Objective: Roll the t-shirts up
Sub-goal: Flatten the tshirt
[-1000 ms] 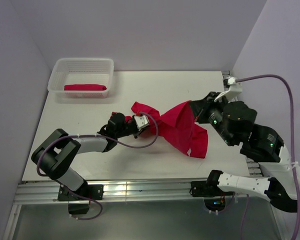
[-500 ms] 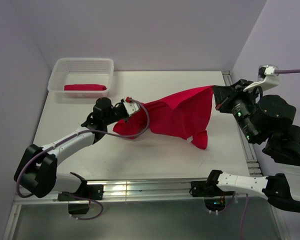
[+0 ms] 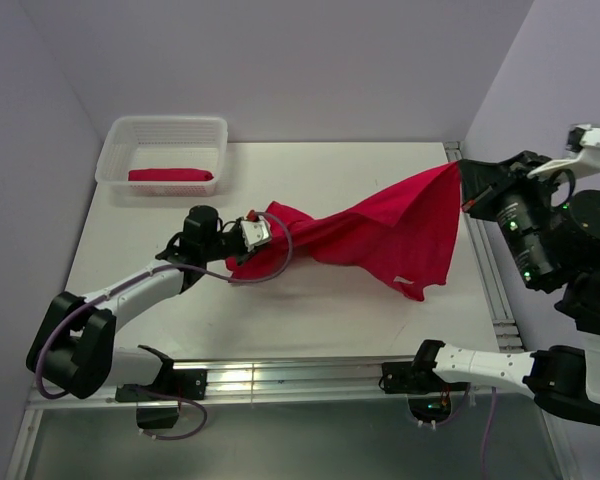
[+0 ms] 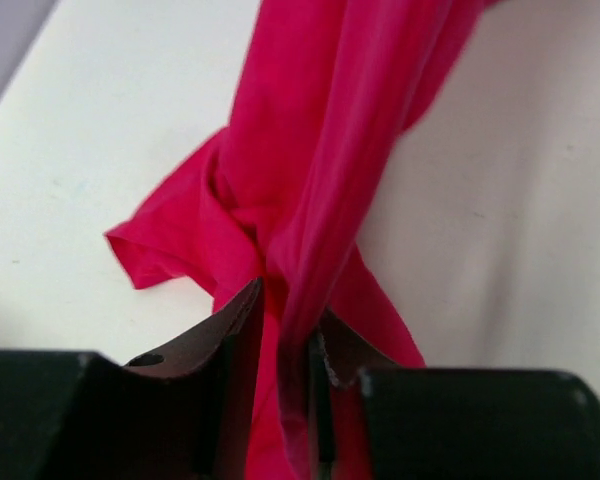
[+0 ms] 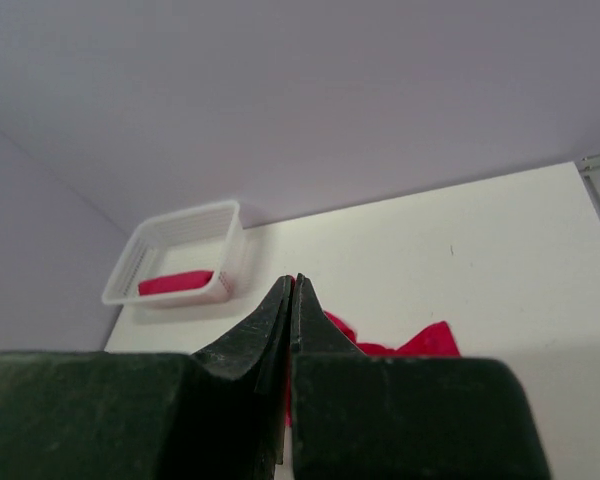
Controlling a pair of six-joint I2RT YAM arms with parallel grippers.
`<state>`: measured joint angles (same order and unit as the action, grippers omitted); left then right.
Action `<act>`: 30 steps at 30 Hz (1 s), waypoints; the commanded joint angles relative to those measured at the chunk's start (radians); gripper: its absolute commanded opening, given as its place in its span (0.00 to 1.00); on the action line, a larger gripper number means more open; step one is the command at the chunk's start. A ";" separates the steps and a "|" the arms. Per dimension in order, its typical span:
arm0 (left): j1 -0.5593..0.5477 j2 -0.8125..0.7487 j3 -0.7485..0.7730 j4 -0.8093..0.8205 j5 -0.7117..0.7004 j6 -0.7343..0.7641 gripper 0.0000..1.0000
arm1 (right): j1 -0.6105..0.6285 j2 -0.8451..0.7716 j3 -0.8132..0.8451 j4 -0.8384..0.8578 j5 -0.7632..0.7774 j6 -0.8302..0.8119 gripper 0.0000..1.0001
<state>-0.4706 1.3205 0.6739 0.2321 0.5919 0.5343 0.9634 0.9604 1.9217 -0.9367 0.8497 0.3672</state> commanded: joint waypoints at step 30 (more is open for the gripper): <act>-0.098 -0.020 0.016 -0.451 0.129 0.185 0.47 | -0.011 -0.017 0.036 0.096 0.123 -0.073 0.00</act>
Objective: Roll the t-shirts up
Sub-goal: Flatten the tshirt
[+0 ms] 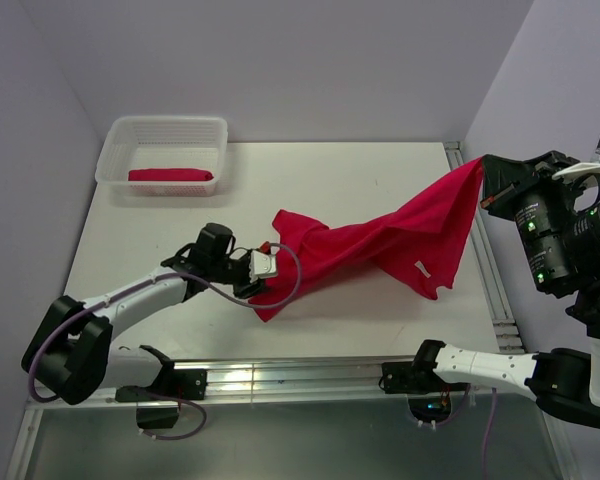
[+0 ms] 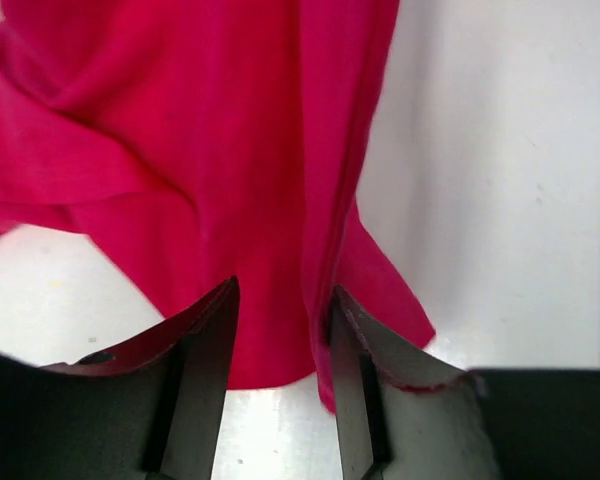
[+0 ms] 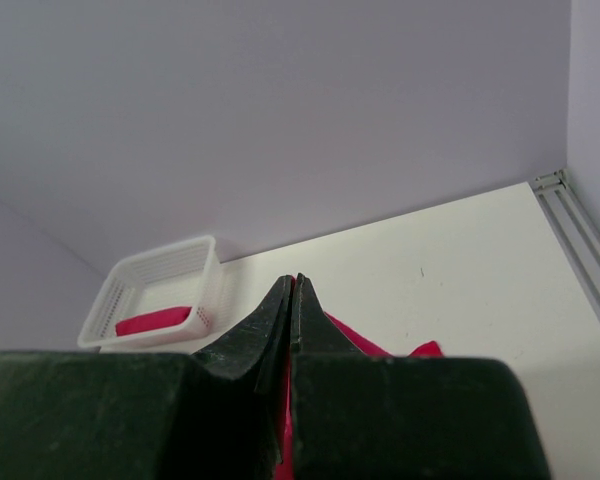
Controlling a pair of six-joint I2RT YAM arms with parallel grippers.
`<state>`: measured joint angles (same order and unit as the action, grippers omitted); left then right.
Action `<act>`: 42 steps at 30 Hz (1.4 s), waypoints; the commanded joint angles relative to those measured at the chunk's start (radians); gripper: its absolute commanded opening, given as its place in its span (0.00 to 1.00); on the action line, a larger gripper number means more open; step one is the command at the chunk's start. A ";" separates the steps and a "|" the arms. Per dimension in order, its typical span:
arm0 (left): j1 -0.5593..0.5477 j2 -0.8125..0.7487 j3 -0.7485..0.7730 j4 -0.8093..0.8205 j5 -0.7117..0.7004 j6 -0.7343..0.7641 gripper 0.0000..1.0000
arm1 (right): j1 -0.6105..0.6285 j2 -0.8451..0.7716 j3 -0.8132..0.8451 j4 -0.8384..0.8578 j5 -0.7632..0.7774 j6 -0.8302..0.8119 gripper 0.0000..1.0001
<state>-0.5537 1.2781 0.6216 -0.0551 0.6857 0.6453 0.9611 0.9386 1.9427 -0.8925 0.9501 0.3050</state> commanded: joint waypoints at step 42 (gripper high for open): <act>-0.221 0.197 0.139 -0.222 -0.167 -0.142 0.46 | -0.009 -0.040 -0.045 0.050 -0.030 0.025 0.00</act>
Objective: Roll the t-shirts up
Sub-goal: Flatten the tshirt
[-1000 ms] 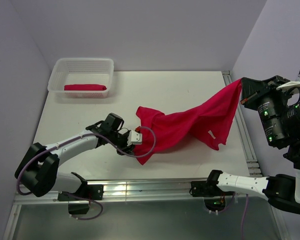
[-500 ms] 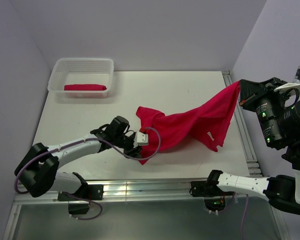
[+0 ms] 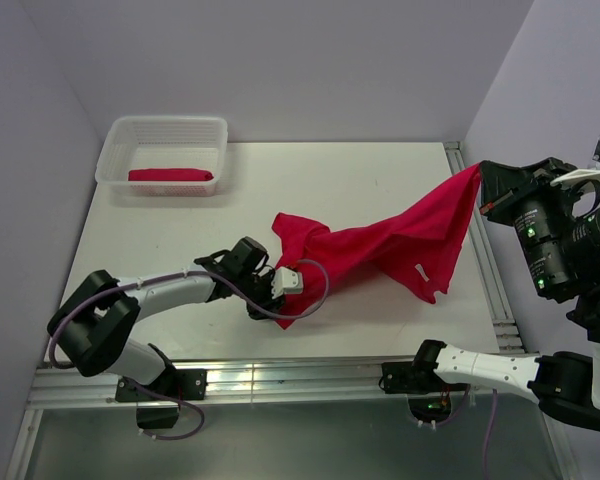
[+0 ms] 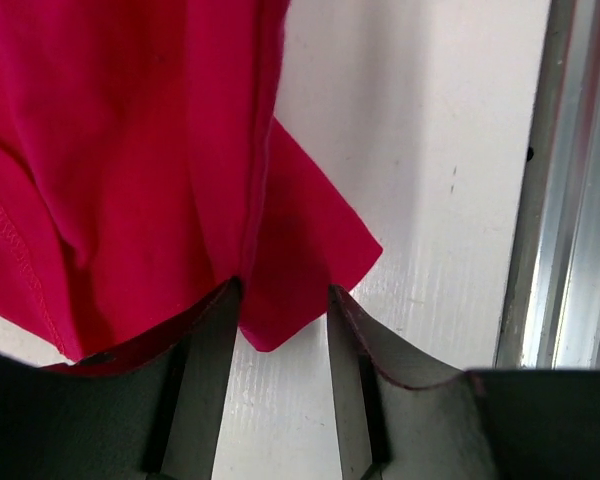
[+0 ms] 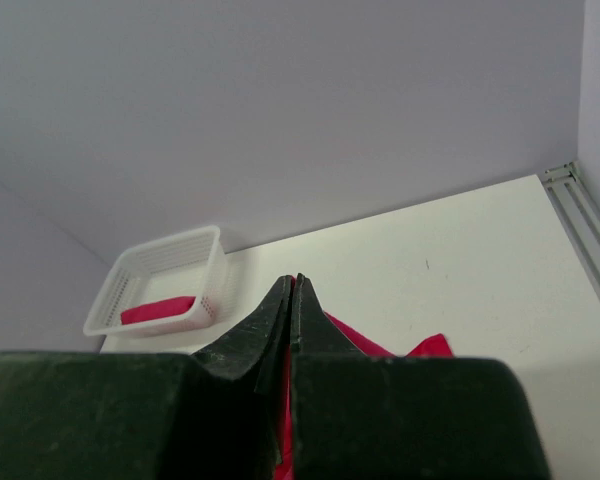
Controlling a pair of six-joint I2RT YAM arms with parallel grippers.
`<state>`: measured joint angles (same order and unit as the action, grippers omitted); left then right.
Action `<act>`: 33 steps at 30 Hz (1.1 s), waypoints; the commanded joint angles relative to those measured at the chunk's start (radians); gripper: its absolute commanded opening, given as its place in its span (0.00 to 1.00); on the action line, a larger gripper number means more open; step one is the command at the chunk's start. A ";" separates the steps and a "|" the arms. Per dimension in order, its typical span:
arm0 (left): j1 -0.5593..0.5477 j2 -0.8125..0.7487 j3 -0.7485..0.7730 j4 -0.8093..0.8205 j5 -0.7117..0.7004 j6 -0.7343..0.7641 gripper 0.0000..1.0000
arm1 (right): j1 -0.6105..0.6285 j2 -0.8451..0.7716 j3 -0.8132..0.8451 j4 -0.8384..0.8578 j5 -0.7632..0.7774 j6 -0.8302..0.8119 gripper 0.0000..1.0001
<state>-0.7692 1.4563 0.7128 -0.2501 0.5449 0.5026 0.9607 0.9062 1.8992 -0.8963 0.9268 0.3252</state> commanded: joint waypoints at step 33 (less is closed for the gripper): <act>-0.005 0.045 0.079 -0.034 -0.003 -0.019 0.46 | -0.008 -0.024 -0.008 0.043 -0.002 0.000 0.00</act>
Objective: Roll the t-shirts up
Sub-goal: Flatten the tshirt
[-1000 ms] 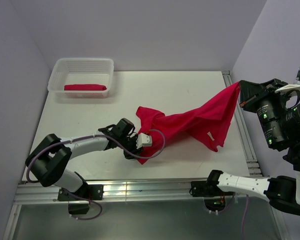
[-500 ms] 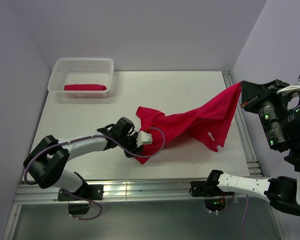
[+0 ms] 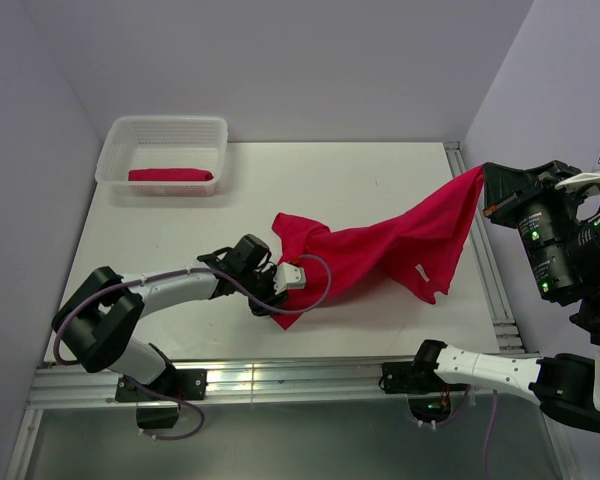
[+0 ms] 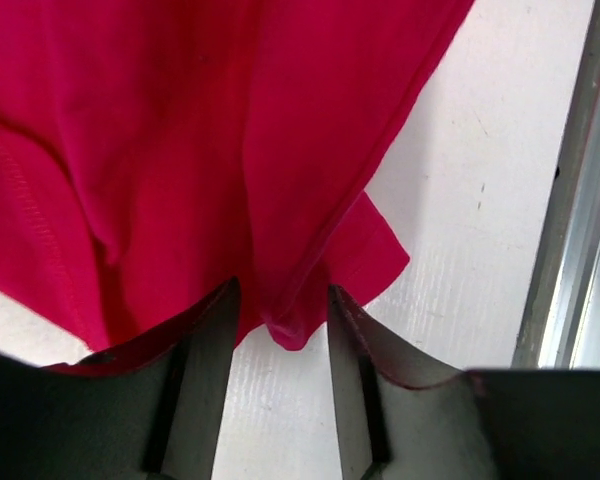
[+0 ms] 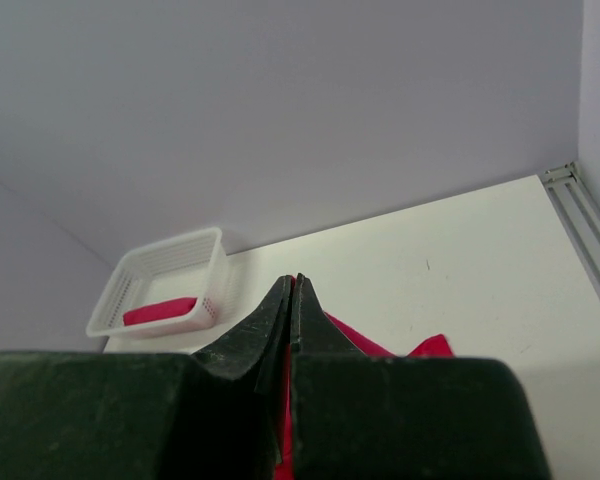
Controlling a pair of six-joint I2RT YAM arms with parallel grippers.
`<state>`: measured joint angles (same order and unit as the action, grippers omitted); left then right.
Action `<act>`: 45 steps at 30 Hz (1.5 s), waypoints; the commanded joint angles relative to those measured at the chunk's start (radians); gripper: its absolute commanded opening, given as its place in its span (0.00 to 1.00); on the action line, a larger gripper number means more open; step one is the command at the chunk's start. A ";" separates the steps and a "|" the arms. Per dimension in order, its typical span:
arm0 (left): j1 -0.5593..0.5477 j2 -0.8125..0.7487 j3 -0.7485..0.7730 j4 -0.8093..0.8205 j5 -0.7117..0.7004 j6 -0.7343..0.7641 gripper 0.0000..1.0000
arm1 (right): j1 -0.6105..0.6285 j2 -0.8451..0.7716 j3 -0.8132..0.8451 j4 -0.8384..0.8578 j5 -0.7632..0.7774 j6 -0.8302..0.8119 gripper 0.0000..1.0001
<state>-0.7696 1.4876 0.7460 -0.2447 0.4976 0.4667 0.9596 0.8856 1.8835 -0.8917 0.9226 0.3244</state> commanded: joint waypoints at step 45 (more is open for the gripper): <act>0.624 -0.390 1.115 -0.378 -0.157 -0.094 0.00 | -0.788 -0.020 0.131 0.145 -1.244 0.010 0.00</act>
<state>-0.1421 1.2770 1.8858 -0.7929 0.2600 0.4198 0.1741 0.9966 2.0243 -0.8921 -0.1741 0.3355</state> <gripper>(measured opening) 0.020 0.009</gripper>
